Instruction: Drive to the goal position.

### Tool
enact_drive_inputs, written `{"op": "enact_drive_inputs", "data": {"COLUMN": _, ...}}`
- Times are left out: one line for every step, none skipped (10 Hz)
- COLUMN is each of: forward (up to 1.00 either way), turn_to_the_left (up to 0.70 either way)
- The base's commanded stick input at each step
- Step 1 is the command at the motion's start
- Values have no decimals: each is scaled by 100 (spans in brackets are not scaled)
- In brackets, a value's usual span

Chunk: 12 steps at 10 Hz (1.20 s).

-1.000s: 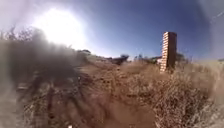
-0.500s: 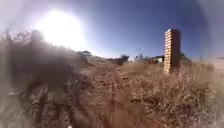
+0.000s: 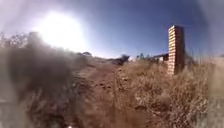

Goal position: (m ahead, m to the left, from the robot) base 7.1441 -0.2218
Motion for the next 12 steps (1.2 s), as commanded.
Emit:
{"op": "enact_drive_inputs", "data": {"forward": 50, "turn_to_the_left": 0}}
{"op": "enact_drive_inputs", "data": {"forward": 50, "turn_to_the_left": 0}}
{"op": "enact_drive_inputs", "data": {"forward": 50, "turn_to_the_left": 0}}
{"op": "enact_drive_inputs", "data": {"forward": 50, "turn_to_the_left": 0}}
{"op": "enact_drive_inputs", "data": {"forward": 50, "turn_to_the_left": 0}}
{"op": "enact_drive_inputs", "data": {"forward": 50, "turn_to_the_left": 0}}
{"op": "enact_drive_inputs", "data": {"forward": 50, "turn_to_the_left": 0}}
{"op": "enact_drive_inputs", "data": {"forward": 50, "turn_to_the_left": 0}}
{"op": "enact_drive_inputs", "data": {"forward": 50, "turn_to_the_left": 0}}
{"op": "enact_drive_inputs", "data": {"forward": 50, "turn_to_the_left": 0}}
{"op": "enact_drive_inputs", "data": {"forward": 50, "turn_to_the_left": 0}}
{"op": "enact_drive_inputs", "data": {"forward": 50, "turn_to_the_left": 0}}
